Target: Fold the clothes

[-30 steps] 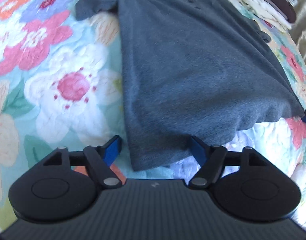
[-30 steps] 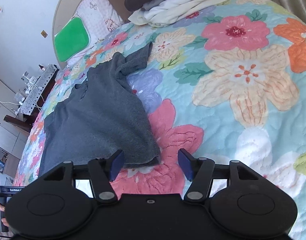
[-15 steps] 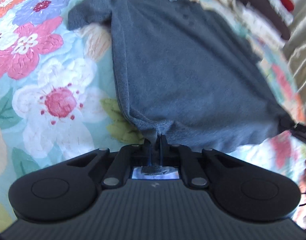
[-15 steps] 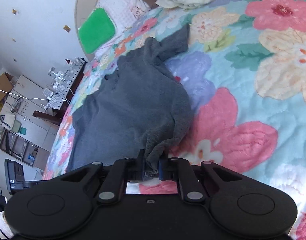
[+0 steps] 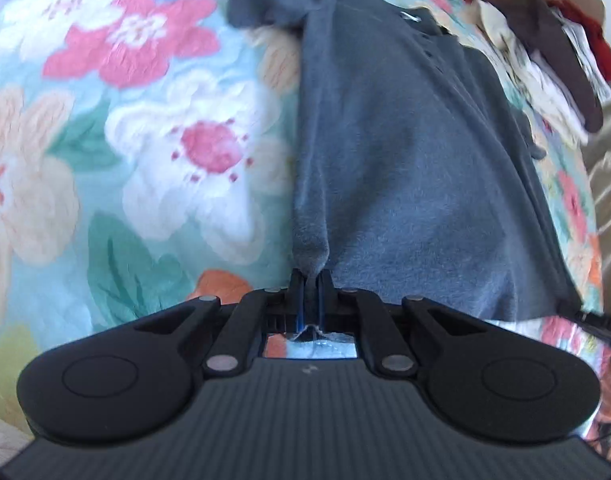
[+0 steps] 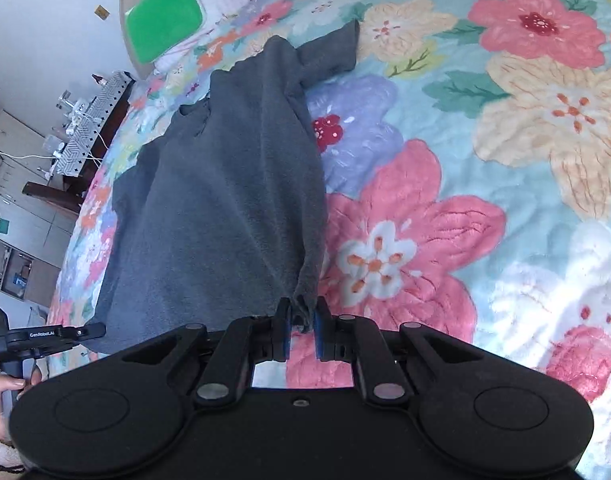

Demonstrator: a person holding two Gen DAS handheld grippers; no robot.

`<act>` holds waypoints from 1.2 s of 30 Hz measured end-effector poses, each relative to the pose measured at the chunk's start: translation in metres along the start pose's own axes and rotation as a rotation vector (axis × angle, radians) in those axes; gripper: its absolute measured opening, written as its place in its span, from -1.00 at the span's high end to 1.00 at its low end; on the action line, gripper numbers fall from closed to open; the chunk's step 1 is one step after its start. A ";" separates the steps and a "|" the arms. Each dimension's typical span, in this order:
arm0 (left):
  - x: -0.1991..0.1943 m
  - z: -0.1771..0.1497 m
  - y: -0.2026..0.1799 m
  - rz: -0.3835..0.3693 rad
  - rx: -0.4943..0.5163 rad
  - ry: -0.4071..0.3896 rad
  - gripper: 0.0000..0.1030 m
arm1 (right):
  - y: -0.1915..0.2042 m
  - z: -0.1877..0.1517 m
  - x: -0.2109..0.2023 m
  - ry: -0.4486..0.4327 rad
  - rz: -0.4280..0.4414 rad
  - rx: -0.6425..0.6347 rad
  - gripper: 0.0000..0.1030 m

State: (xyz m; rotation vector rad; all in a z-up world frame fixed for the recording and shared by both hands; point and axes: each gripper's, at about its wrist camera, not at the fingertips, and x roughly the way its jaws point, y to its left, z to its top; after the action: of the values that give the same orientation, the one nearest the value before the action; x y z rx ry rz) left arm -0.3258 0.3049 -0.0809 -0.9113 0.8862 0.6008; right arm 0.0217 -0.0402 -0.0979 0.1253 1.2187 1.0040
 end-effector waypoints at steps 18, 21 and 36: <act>-0.021 0.014 -0.003 0.072 0.078 -0.084 0.95 | 0.026 -0.012 0.003 0.012 -0.287 -0.171 0.77; -0.023 0.033 -0.007 0.023 0.075 -0.131 0.91 | 0.034 -0.007 -0.005 -0.008 -0.446 -0.178 0.71; 0.039 0.169 0.028 -0.111 -0.132 -0.297 0.81 | 0.200 0.065 0.066 -0.027 -0.245 -0.646 0.04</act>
State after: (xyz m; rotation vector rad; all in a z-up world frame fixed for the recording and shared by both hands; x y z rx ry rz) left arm -0.2608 0.4680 -0.0724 -0.9542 0.5307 0.6838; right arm -0.0395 0.1503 -0.0050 -0.5024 0.8116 1.1246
